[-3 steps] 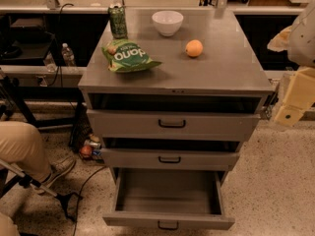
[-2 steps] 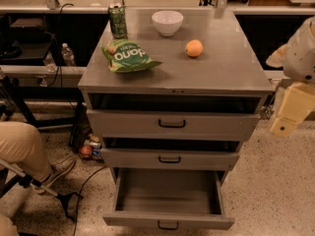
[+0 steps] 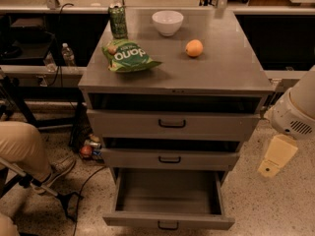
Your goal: Close bottom drawer
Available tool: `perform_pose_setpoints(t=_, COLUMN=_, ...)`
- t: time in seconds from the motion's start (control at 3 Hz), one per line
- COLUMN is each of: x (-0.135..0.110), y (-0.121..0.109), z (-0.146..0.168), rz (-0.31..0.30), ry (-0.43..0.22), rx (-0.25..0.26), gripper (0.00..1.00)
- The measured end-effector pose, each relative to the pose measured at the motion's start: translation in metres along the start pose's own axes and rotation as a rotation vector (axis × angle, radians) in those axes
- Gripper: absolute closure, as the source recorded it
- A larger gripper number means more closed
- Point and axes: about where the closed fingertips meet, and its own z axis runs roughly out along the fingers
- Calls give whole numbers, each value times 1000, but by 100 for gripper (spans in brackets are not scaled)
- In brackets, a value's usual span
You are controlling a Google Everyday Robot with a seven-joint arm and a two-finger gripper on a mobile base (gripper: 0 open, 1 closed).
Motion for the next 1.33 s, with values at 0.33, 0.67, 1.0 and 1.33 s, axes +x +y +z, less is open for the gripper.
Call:
perform_pose_setpoints(t=0.33, x=-1, y=0, z=-2, rz=-3, ry=-1, rx=3, gripper=0)
perform_pose_setpoints(t=0.67, x=1, y=0, z=2, rz=7, ry=4, rx=-7, gripper=0)
perform_pose_setpoints(t=1.0, x=20, y=5, z=45, rz=57, ry=60, rx=-82, gripper=0)
perform_pose_setpoints(t=1.33, x=49, y=9, z=111, rz=142, ry=96, rx=-180, gripper=0)
